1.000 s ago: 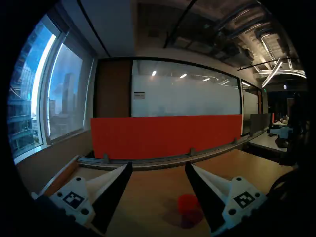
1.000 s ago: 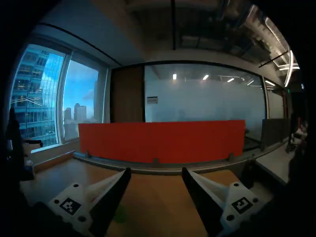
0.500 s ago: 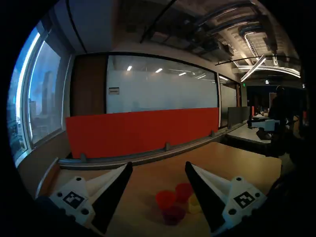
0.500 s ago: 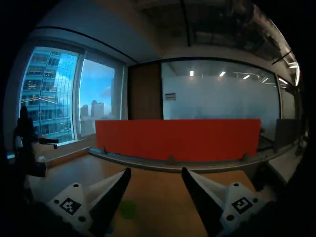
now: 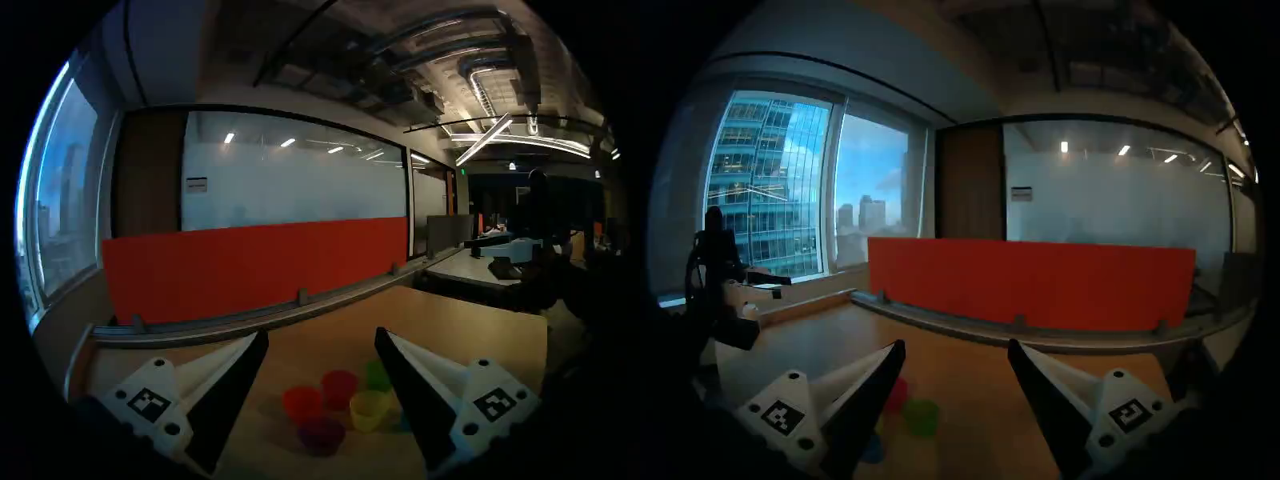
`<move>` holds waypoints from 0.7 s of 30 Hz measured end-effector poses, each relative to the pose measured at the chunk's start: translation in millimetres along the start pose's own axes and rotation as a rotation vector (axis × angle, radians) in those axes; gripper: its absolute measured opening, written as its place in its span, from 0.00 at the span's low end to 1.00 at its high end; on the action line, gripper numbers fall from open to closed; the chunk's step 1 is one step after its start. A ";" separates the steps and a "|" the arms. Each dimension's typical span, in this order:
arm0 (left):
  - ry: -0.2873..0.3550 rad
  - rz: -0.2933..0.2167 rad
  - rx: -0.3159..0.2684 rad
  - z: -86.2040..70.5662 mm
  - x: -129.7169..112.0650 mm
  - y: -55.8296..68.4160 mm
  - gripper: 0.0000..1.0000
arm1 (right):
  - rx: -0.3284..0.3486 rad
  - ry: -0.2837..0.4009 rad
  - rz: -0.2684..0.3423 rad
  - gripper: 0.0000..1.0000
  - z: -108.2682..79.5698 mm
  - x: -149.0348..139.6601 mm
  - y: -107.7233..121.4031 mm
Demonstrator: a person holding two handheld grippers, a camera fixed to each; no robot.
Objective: Pour water
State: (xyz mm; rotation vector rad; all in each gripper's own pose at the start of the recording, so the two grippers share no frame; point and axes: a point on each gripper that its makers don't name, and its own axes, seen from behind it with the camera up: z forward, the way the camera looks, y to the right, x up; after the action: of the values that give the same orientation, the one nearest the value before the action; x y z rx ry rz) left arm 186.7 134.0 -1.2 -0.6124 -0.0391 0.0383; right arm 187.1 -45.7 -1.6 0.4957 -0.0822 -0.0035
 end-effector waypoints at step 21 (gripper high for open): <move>-0.075 -0.009 -0.168 5.5 -30.4 34.6 0.99 | 0.073 -0.157 -0.046 0.99 0.2 -32.8 -9.9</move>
State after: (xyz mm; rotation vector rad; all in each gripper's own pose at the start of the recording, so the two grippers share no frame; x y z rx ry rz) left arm 155.2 164.0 -17.4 -0.7782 -0.1186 0.0493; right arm 154.5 -53.7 -8.7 0.5700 -0.2253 -0.0851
